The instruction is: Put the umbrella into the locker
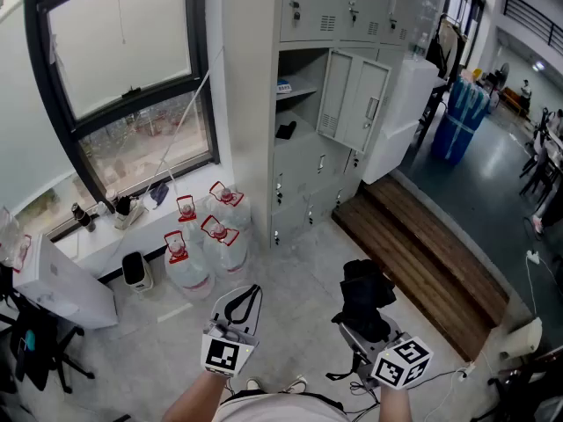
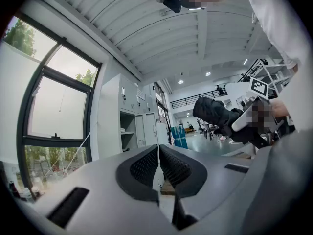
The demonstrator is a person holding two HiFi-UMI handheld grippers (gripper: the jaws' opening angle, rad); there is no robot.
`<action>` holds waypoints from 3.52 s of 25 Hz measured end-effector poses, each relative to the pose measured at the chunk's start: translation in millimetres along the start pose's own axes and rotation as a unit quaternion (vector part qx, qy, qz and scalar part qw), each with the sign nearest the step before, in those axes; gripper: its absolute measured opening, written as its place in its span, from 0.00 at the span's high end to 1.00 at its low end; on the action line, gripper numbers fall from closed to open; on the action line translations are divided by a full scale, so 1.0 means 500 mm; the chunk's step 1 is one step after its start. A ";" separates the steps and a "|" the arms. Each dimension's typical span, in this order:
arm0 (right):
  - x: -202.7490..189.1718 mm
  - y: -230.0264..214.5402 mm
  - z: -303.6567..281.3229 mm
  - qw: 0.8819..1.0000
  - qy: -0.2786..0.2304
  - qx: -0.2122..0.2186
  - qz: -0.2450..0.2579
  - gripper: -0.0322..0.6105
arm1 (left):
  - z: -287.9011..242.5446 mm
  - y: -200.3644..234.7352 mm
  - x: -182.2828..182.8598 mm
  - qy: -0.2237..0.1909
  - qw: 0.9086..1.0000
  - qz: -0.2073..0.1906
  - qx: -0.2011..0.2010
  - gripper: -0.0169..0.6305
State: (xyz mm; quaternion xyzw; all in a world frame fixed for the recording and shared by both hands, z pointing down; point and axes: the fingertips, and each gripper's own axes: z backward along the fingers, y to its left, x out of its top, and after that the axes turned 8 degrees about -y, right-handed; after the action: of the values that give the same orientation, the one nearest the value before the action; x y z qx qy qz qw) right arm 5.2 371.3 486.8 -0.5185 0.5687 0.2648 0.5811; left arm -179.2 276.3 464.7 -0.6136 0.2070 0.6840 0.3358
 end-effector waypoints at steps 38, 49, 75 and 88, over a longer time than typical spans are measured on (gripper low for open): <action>0.237 -0.421 -0.519 1.000 0.004 -0.020 0.011 0.58 | -0.645 0.290 -0.172 -0.002 1.000 0.021 -0.012 0.93; 0.322 -0.511 -0.671 0.999 0.017 -0.015 0.025 0.58 | -0.829 0.340 -0.221 -0.006 0.998 0.047 -0.031 0.93; 0.518 -0.670 -0.919 0.989 0.014 0.095 0.111 0.58 | -0.943 0.382 -0.196 -0.005 0.996 -0.011 0.085 0.93; 0.652 -0.637 -1.090 0.981 0.001 0.092 0.169 0.58 | -0.933 0.408 -0.177 -0.026 0.996 -0.011 0.090 0.93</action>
State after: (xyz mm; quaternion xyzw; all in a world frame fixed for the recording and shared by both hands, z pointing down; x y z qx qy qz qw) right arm 149.9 -315.7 378.4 -0.3596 0.6709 0.3055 0.5720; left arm 4.0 -206.4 449.7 -0.5655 0.2520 0.6743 0.4026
